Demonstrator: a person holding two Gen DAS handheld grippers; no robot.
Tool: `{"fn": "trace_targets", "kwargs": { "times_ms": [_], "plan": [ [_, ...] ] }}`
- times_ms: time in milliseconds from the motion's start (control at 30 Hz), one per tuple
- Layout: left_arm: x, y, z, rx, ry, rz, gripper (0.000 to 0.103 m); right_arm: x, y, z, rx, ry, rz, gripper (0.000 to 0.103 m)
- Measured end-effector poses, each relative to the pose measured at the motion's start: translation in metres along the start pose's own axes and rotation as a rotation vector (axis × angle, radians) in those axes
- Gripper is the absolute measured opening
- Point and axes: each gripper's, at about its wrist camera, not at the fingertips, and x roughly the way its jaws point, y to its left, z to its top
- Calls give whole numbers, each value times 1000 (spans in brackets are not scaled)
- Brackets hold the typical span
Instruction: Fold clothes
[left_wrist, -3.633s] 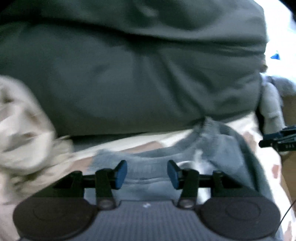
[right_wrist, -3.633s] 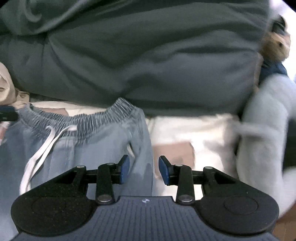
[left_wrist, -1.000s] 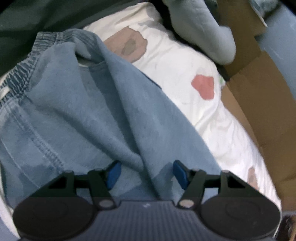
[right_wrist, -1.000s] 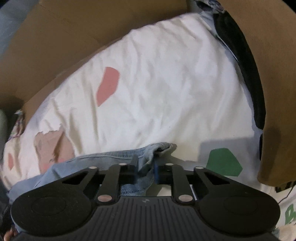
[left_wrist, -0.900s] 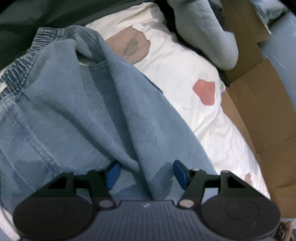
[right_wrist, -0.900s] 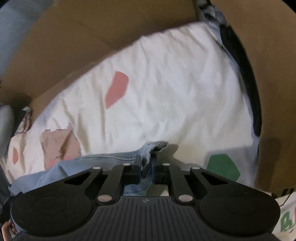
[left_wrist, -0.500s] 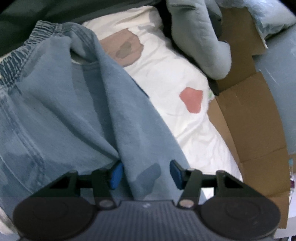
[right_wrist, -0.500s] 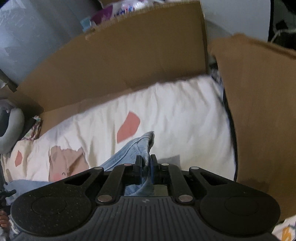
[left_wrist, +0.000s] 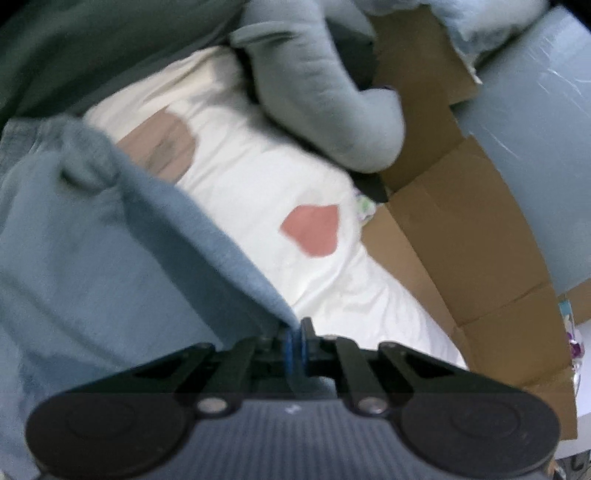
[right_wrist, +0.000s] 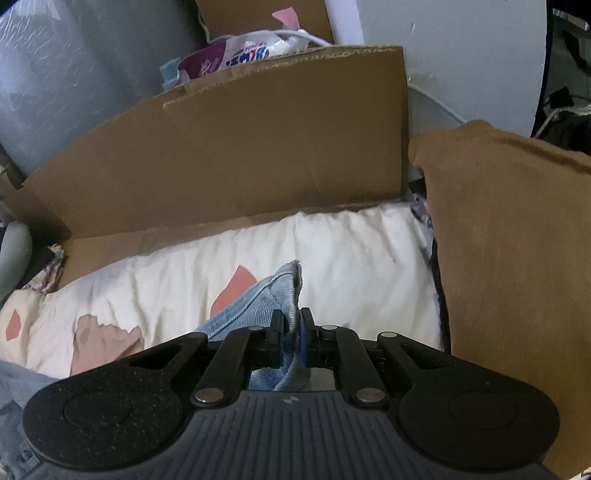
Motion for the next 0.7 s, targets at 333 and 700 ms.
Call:
{"fn": "trace_targets", "kwargs": {
  "times_ms": [333,700],
  "plan": [
    [42,-24,26,22,-9,5,4,18,-4,21,-29,-53,-26,6],
    [72,-33,40,13,-4,34,4,58,9,54,-106,-62,-54,6]
  ]
}}
